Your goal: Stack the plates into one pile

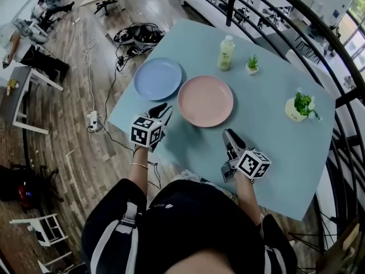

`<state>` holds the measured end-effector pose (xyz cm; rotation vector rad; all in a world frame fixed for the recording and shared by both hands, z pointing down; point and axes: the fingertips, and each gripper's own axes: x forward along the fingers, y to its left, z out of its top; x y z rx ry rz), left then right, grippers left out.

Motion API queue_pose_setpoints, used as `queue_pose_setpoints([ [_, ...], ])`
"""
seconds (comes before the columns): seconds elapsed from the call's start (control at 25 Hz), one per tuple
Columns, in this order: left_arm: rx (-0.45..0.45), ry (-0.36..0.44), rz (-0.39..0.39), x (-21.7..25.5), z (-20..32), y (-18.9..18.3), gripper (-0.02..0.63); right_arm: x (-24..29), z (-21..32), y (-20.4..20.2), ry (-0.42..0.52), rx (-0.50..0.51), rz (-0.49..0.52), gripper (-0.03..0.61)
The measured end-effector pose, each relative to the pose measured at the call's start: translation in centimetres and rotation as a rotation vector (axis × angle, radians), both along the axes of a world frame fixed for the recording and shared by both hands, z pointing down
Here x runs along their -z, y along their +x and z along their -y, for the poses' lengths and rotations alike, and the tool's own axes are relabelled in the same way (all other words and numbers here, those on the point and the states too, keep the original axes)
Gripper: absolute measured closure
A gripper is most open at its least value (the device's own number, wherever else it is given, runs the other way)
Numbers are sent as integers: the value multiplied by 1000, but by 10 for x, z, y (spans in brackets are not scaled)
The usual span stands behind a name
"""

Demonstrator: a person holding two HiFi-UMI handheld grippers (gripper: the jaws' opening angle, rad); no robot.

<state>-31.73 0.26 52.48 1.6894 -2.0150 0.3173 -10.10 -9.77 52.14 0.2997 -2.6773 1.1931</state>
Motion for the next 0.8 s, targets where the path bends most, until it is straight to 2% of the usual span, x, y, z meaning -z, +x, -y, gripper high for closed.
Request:
queue_pose_setpoints([
  [0.16,36,-9,34,7,-28,4,526,-9,-15,-6,-31,51,0,488],
  [0.28,51,-17,72,12,-49,-8,526,-4,-28,-21,-38,80,29,497],
  [0.52,112,4,69,3,-56,-71,526,4,-49,-56,-10,68,43,502],
  [0.68,55,23,56,6,-33,-120,526,3,-58,-104,-51,1,63,502],
  [0.8,-7,6,46,0,-23,-157,525,2,-74,-151,-71,-8,66,502],
])
